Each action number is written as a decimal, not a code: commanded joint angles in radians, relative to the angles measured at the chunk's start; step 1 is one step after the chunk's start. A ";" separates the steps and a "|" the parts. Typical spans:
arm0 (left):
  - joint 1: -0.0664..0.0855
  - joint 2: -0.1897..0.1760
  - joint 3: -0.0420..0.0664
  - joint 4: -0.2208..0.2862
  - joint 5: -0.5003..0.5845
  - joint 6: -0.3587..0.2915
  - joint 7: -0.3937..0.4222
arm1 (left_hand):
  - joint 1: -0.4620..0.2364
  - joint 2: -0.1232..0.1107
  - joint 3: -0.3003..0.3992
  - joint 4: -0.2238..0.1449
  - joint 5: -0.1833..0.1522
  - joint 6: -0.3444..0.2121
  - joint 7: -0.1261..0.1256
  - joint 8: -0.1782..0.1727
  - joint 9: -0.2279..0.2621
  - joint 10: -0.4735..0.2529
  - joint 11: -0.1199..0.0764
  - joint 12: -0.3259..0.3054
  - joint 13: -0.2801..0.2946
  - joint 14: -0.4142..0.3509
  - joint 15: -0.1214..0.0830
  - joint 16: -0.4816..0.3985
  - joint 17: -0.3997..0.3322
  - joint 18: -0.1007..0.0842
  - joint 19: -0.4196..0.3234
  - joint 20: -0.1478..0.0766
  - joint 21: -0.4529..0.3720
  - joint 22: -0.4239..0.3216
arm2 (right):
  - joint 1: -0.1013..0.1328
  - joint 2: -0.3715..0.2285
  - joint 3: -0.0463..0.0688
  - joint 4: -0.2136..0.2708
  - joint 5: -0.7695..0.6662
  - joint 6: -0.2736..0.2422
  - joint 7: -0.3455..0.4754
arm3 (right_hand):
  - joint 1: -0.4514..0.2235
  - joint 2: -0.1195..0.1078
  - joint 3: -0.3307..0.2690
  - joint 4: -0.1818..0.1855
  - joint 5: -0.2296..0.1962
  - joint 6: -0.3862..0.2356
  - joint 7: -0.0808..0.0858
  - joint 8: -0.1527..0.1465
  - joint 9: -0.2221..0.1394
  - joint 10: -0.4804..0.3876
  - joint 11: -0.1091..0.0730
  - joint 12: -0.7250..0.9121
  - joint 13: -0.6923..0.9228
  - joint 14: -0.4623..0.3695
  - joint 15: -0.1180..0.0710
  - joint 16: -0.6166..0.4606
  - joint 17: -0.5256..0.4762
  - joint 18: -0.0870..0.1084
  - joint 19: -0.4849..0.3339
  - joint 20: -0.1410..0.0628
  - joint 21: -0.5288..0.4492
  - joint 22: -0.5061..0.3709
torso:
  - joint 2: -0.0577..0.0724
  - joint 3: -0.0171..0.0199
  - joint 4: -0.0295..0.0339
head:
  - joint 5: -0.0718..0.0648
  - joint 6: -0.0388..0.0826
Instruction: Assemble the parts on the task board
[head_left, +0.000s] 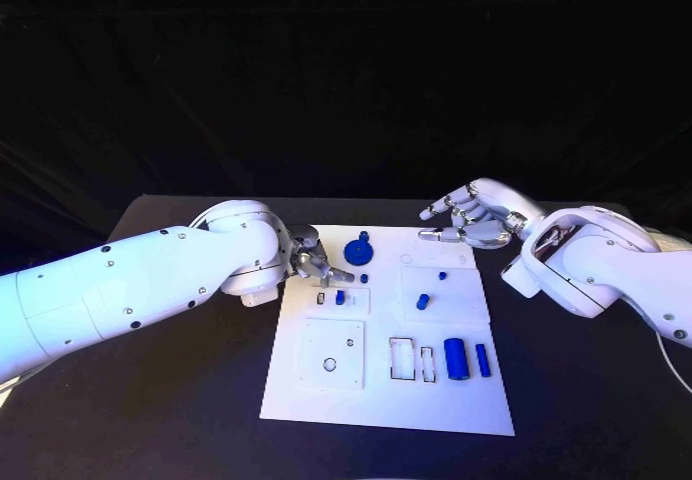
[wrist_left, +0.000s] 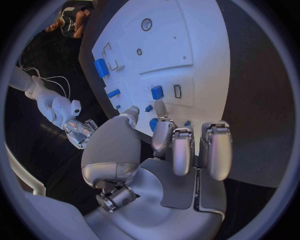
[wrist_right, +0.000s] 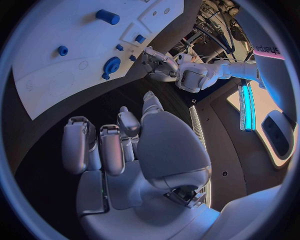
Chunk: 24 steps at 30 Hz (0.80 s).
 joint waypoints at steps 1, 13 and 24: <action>0.026 -0.009 0.006 -0.017 0.041 0.019 -0.051 | -0.003 0.005 -0.045 0.000 -0.046 -0.018 0.004 -0.009 -0.003 -0.017 0.005 -0.019 -0.016 0.105 -0.001 0.003 0.263 -0.007 0.073 -0.003 -0.014 0.212 | -0.002 0.002 0.000 -0.004 0.000 0.004 0.005 | -0.004 0.005 -0.007 0.001 0.005 0.007 0.001 -0.001 0.001 -0.007 -0.002 -0.005 -0.001 0.065 -0.008 -0.004 0.099 0.009 -0.007 0.001 -0.003 -0.001 | 0.001 0.0011 -0.0001 | -0.001 0.002; 0.082 0.072 0.008 -0.247 0.020 0.123 -0.030 | 0.123 0.066 -0.133 -0.001 -0.021 -0.069 0.052 -0.139 -0.124 -0.054 0.046 -0.065 -0.066 0.105 0.034 0.003 0.263 -0.002 0.062 0.031 -0.031 0.197 | -0.006 0.009 -0.001 -0.013 0.001 0.006 0.004 | -0.005 0.006 -0.008 0.002 0.005 0.007 0.001 -0.001 0.001 -0.006 -0.002 -0.004 0.000 0.065 -0.008 -0.004 0.100 0.008 -0.007 0.001 -0.004 -0.001 | 0.003 -0.0002 -0.0005 | 0.002 0.006; 0.083 0.152 -0.017 -0.361 -0.012 0.177 0.000 | 0.144 0.084 -0.150 -0.001 -0.018 -0.036 0.044 -0.129 -0.131 -0.046 0.040 -0.052 -0.056 0.105 0.030 0.003 0.263 -0.004 0.067 0.030 -0.025 0.204 | -0.008 0.015 -0.002 -0.017 0.002 0.009 0.004 | -0.005 0.006 -0.008 0.002 0.007 0.007 0.001 -0.001 0.001 -0.005 -0.002 -0.002 0.001 0.065 -0.008 -0.004 0.100 0.008 -0.007 0.001 -0.004 -0.001 | 0.002 -0.0001 -0.0010 | 0.007 0.004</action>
